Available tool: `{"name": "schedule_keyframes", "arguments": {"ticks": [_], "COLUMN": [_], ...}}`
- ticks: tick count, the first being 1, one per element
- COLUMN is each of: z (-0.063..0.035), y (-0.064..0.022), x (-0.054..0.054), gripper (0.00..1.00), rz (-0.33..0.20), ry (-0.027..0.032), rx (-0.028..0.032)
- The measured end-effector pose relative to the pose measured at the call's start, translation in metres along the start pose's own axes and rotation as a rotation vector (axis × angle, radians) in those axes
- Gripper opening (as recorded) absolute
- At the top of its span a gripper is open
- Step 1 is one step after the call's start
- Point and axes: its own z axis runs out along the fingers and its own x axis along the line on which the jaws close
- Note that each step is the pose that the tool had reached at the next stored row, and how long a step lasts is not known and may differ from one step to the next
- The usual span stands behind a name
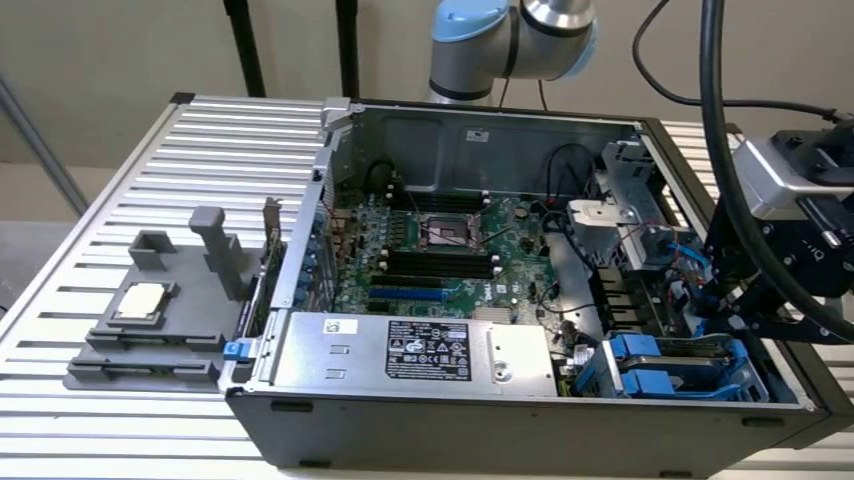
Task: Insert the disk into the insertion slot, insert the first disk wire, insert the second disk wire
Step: 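Insert the first disk wire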
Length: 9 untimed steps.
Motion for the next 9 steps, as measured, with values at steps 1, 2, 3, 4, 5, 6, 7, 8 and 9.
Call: {"name": "schedule_keyframes", "arguments": {"ticks": [1, 2, 3, 4, 5, 6, 7, 8, 9], "z": [0.0001, 0.0001, 0.0001, 0.0001, 0.0001, 0.0002, 0.0001, 0.0002, 0.0002], "y": [0.0, 0.0, 0.0, -0.0001, -0.0001, -0.0001, -0.0001, -0.0001, -0.0001], "x": [-0.0002, -0.0003, -0.0005, -0.0007, -0.001, -0.0012, -0.0014, -0.0014, -0.0014], "gripper": [0.3, 0.3, 0.3, 0.3, 0.32, 0.38, 0.44, 0.44, 0.5], "rz": [0.0, 0.0, 0.0, 0.0, -0.001, -0.001, -0.001, -0.001, -0.001], "ry": [-0.0001, 0.0, 0.0, 0.0001, 0.0, 0.0, 0.0, 0.0, 0.0], "rx": [-0.0001, -0.0003, -0.0004, -0.0006, -0.0007, -0.0009, -0.001, -0.0012, -0.0013]}}
